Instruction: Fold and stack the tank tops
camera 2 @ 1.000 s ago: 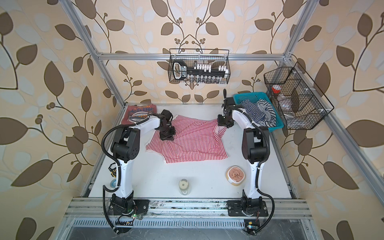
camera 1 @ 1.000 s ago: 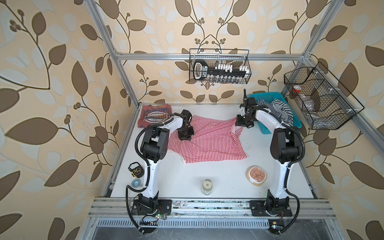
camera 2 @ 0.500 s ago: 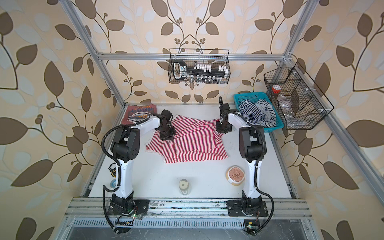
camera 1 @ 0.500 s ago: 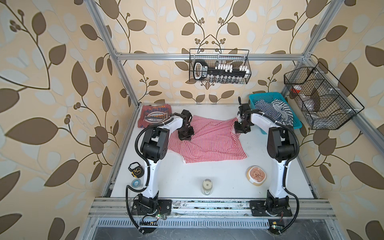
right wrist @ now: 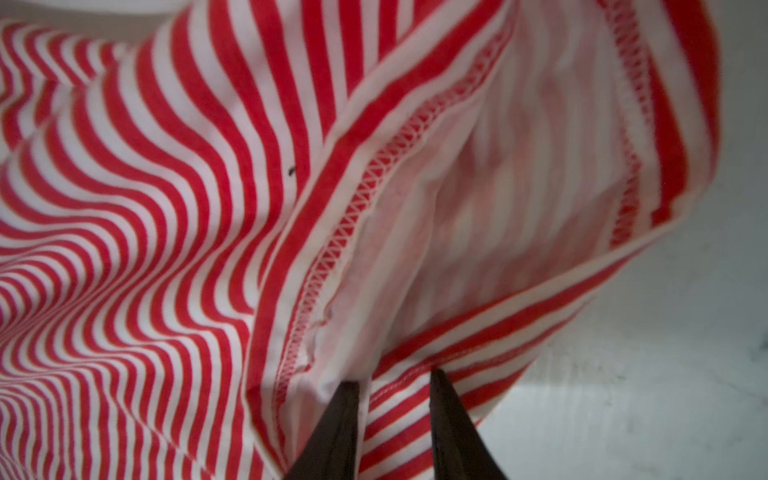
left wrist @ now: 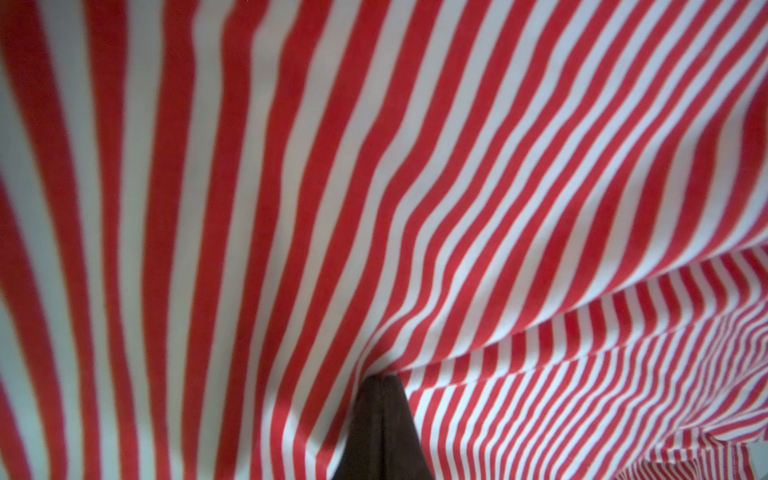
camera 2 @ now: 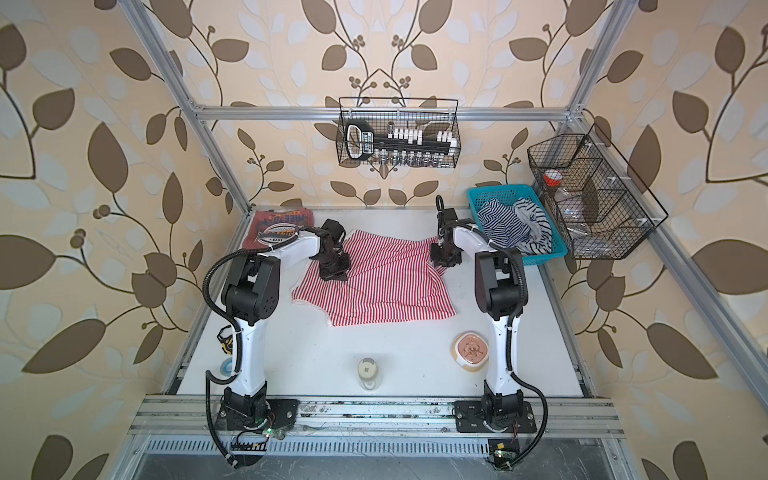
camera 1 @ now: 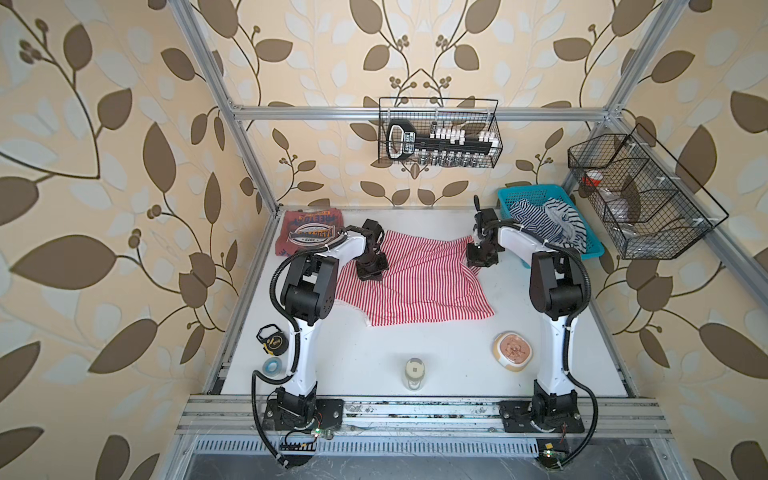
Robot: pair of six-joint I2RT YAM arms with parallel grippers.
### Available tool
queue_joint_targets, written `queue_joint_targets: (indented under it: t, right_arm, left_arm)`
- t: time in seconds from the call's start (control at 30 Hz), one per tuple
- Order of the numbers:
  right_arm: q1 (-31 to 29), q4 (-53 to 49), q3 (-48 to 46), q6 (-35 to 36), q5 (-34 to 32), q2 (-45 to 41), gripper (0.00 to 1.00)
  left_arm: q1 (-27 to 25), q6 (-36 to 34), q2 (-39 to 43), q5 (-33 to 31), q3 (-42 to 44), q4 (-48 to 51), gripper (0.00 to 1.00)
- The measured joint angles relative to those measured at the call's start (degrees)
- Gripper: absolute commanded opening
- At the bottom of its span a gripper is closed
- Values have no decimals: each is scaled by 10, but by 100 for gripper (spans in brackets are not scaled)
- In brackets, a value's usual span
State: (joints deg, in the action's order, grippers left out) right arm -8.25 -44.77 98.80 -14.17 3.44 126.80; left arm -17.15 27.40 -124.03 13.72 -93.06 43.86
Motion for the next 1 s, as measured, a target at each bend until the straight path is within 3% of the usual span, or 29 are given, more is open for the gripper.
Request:
queue_joint_targets:
  t: [0.07, 0.13, 0.67, 0.83, 1.0]
  right_arm:
    - [0, -1, 0, -1, -3, 2, 5]
    - [0, -3, 0, -5, -5, 2, 1]
    - [51, -4, -55, 1, -22, -60, 0]
    - [43, 2, -62, -2, -15, -64, 18]
    - [18, 4, -48, -9, -9, -60, 24]
  left_arm:
    - [0, 0, 0, 0, 0, 0, 0]
    - [0, 0, 0, 0, 0, 0, 0]
    - [0, 2, -2, 0, 0, 0, 0]
    - [0, 3, -2, 0, 0, 0, 0]
    - [0, 3, -2, 0, 0, 0, 0]
